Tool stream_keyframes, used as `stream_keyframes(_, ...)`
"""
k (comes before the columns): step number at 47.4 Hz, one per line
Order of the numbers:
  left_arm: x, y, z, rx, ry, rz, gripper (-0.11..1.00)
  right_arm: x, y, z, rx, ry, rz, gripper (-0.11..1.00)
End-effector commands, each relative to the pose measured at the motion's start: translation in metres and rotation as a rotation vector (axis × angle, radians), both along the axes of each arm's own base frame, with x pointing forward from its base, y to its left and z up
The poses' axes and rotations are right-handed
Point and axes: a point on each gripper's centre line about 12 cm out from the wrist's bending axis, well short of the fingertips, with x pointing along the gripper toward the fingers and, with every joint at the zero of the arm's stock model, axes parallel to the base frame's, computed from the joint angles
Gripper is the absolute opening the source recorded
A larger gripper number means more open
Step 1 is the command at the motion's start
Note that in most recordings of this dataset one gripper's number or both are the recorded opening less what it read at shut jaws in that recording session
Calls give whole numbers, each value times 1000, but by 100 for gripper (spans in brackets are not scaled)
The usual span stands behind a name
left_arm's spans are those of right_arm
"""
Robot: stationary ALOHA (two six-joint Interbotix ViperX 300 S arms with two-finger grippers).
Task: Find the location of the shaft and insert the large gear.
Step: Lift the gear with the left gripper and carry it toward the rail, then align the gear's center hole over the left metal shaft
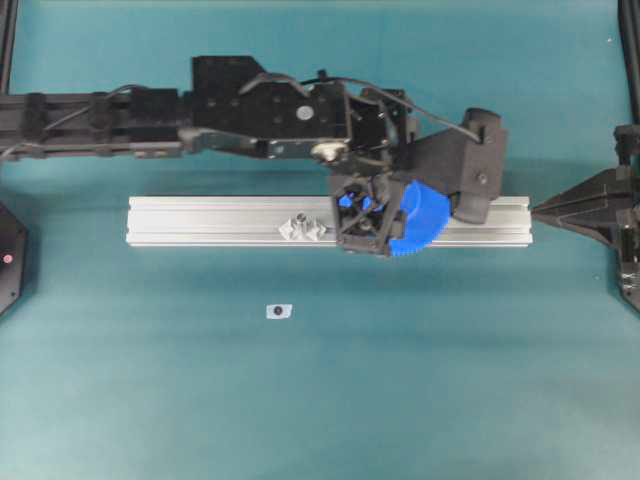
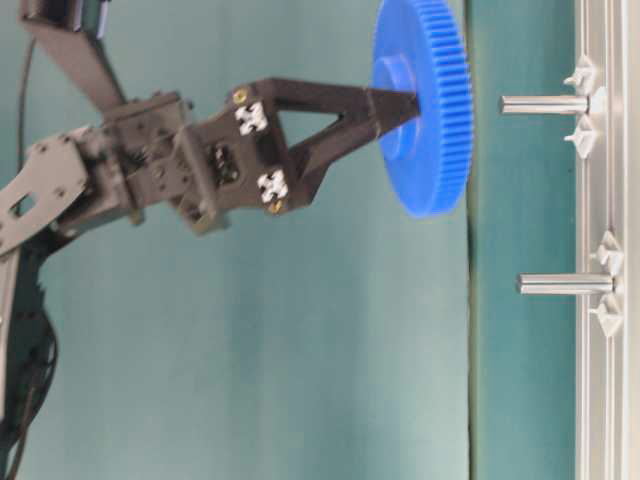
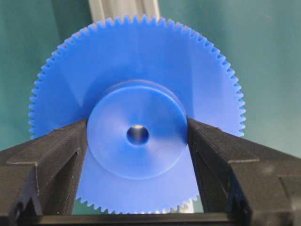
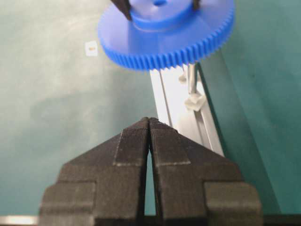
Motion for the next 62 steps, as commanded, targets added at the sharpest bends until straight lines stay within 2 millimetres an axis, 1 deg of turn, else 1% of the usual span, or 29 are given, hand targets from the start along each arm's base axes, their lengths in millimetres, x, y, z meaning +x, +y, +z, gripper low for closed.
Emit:
stream_keyframes(1, 3, 4, 27, 11, -64, 1, 70, 1, 0, 3, 5, -5, -4, 2)
stream_keyframes(9, 7, 8, 26, 12, -65, 7, 70, 1, 0, 3, 4, -5, -4, 2)
stream_keyframes(22, 9, 13, 18, 11, -44, 15, 70, 1, 0, 3, 4, -3, -4, 2)
stream_keyframes(31, 12, 18, 7, 9, -24, 24, 70, 1, 0, 1, 6, 3, -4, 2)
stream_keyframes(49, 16, 19, -11, 3, 10, 29, 70, 1, 0, 0, 6, 3, -4, 2)
stream_keyframes(62, 17, 22, -20, 0, 26, 36, 70, 1, 0, 0, 7, 3, -5, 2)
